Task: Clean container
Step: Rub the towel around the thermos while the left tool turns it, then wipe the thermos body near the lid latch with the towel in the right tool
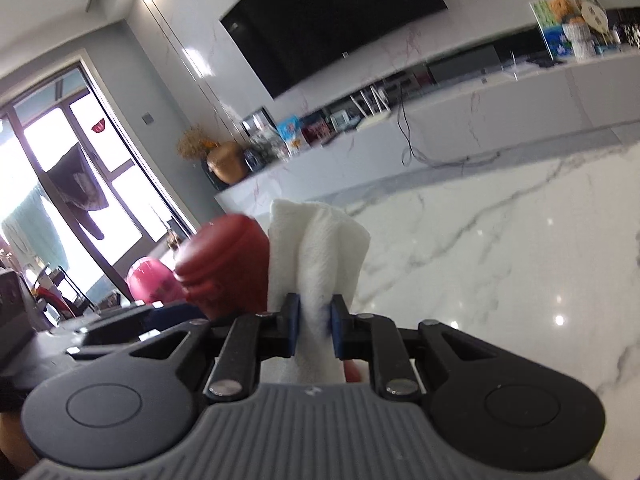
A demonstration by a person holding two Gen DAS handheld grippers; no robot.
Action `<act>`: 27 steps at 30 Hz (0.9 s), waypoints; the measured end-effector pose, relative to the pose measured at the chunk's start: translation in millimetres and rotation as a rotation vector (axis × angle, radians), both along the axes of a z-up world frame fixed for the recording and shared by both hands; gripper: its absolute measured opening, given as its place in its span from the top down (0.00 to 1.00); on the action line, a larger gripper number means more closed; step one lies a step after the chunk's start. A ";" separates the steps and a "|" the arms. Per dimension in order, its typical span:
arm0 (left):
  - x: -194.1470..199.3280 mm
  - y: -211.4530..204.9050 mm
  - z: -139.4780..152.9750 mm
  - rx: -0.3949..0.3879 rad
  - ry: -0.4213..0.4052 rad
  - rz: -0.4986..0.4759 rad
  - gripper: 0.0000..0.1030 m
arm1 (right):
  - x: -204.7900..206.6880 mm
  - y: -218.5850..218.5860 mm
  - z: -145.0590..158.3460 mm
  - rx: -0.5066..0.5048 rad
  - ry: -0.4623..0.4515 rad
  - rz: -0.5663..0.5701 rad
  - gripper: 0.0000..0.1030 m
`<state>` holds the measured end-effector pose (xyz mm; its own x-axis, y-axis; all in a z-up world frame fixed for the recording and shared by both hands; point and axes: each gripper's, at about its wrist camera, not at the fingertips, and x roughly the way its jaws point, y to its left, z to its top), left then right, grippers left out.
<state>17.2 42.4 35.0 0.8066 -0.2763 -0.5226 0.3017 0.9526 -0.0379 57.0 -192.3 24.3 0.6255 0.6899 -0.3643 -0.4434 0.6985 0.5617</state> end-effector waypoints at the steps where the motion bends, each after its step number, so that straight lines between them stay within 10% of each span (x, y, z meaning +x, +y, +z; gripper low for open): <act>1: -0.2 0.0 -0.2 0.001 0.000 -0.001 0.48 | -1.4 -1.9 3.3 0.014 -0.024 -0.006 0.81; 7: 1.1 2.7 -2.3 0.003 -0.002 -0.005 0.48 | -5.4 -4.9 13.3 0.064 -0.098 -0.012 0.81; 27: -0.8 4.0 -3.4 0.009 0.002 0.003 0.48 | 14.3 16.0 -30.1 -0.085 0.128 0.003 0.82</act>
